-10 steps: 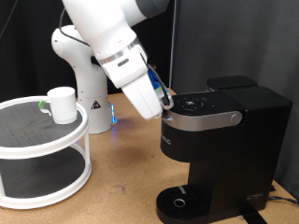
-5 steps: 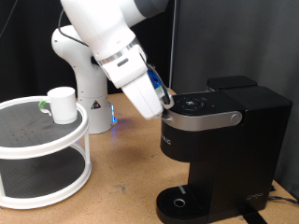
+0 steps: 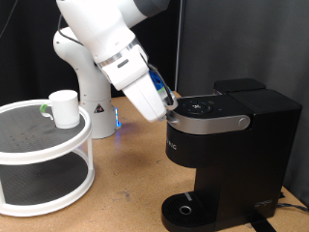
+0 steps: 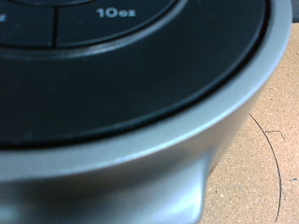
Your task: Make a cup of coffee with the keurig machine
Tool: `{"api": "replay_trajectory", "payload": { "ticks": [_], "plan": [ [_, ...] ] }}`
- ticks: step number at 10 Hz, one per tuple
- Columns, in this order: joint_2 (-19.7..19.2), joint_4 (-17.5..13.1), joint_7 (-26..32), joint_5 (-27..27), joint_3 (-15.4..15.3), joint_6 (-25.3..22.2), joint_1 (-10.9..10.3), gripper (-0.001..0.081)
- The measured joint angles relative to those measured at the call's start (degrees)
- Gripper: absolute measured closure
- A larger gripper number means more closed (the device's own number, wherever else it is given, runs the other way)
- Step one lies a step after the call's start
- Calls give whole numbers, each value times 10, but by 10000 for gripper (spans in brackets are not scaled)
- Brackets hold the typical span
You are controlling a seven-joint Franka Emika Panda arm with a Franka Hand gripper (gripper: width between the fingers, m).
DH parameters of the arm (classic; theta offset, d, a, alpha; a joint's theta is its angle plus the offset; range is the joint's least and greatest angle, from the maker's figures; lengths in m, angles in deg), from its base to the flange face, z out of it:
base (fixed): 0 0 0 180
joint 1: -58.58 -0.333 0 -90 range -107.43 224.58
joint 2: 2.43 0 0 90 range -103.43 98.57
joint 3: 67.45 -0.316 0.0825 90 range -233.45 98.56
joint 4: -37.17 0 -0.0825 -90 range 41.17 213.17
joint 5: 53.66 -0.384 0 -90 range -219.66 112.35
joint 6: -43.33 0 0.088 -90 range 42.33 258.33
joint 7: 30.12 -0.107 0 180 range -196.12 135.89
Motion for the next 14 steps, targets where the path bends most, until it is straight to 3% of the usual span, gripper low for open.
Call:
{"api": "replay_trajectory", "payload": {
  "ticks": [3, 7, 14],
  "plan": [
    [3, 0, 7, -1, 7, -9, 0, 805],
    [34, 1, 70, -57, 33, -41, 3, 805],
    [113, -5, 30, -41, 46, -109, 13, 805]
  ]
}}
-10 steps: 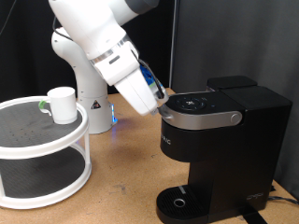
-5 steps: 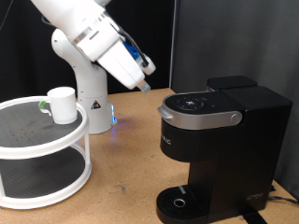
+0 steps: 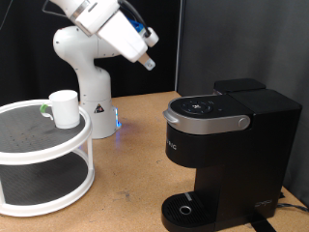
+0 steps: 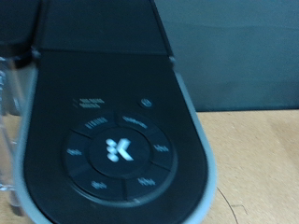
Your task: Make a cup of coffee with the keurig machine
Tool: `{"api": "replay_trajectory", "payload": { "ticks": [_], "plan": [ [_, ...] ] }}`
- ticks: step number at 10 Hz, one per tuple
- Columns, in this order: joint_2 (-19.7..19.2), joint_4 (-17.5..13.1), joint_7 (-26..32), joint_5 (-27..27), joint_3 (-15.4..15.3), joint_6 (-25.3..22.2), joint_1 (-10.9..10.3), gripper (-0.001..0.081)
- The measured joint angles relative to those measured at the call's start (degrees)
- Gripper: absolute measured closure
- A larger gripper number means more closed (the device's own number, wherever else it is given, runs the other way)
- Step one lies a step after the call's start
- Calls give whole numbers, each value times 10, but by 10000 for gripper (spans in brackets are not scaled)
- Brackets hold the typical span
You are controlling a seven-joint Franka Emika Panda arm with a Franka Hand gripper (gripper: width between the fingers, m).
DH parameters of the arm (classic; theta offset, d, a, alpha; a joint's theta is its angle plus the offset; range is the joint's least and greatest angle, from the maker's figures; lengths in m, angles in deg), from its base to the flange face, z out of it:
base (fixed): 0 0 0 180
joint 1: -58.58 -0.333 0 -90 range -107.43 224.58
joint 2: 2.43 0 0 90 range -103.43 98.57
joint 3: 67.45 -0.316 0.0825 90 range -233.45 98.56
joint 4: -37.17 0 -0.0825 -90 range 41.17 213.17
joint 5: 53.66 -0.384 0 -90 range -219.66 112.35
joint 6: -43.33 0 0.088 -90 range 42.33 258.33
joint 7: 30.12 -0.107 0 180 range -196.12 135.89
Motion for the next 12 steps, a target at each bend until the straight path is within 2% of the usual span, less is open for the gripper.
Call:
{"api": "replay_trajectory", "payload": {
  "ticks": [3, 5, 8, 10, 12],
  "plan": [
    [5, 0, -18, 16, 0, -18, 1, 805],
    [14, 21, -57, 13, -1, 12, 3, 805],
    [69, 75, -115, -10, -1, 47, 24, 805],
    [109, 101, -136, 0, -1, 37, 41, 805],
    [139, 114, -149, 22, 0, 17, 56, 805]
  ]
}}
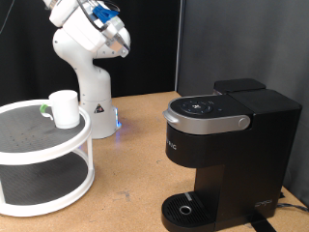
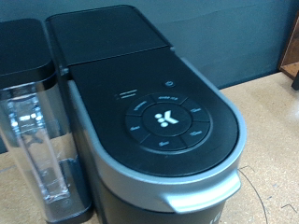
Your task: Make a cup of coffee with the keurig machine
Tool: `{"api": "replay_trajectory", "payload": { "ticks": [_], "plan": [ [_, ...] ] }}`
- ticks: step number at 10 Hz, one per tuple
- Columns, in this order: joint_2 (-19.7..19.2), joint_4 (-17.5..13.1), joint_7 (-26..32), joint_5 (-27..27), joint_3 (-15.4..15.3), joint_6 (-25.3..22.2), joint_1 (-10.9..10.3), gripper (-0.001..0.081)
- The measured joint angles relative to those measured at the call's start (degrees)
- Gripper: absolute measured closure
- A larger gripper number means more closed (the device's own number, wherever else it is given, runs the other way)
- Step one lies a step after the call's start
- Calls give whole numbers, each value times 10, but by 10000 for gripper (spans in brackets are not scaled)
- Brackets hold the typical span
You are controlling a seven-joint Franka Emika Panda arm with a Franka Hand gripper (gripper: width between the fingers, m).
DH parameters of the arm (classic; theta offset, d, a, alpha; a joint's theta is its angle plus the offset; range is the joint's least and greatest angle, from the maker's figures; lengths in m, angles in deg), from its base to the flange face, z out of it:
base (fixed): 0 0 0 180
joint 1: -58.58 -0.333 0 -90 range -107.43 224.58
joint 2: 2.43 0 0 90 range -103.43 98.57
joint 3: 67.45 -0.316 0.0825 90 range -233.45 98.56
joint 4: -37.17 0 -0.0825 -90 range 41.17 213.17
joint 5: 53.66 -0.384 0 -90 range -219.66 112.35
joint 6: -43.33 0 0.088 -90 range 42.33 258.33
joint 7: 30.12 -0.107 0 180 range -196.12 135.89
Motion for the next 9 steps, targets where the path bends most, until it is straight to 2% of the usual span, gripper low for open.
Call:
{"api": "replay_trajectory", "payload": {
  "ticks": [4, 8, 9],
  "plan": [
    [29, 13, -1, 25, 0, -22, 13, 805],
    [28, -5, 30, 89, 38, -160, 13, 805],
    [28, -11, 32, 107, 46, -180, 13, 805]
  ]
}}
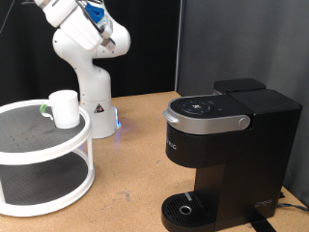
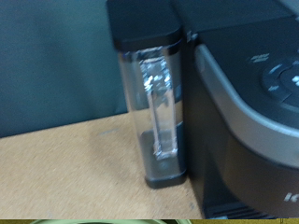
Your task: Make a cup of coffee with the keurig machine
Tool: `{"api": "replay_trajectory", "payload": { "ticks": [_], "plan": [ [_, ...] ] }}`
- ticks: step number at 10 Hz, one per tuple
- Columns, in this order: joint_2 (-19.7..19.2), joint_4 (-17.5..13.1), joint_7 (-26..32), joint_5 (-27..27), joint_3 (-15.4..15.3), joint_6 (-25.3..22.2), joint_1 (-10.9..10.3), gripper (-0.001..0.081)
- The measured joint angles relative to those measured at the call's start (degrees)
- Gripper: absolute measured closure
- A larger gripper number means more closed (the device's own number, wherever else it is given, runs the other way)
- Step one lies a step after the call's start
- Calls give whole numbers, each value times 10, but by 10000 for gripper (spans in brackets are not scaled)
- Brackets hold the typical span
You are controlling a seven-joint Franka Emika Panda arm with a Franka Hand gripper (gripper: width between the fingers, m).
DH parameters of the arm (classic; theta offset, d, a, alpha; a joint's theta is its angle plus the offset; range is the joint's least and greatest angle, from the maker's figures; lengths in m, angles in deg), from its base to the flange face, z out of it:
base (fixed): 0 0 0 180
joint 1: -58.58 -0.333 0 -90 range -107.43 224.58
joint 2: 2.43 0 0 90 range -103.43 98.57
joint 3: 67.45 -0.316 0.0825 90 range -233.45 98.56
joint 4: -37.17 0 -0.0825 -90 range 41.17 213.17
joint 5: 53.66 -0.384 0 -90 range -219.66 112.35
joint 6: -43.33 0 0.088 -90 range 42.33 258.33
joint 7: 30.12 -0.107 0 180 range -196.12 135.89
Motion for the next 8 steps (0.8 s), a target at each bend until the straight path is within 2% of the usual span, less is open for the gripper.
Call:
{"api": "replay_trajectory", "payload": {
  "ticks": [2, 4, 5, 8],
  "plan": [
    [-6, -23, 13, 38, 14, -49, 0, 805],
    [-23, -47, 37, 53, 25, -79, -2, 805],
    [-23, -46, 37, 53, 24, -77, -1, 805],
    [-19, -46, 106, 81, 35, -94, -1, 805]
  ]
}}
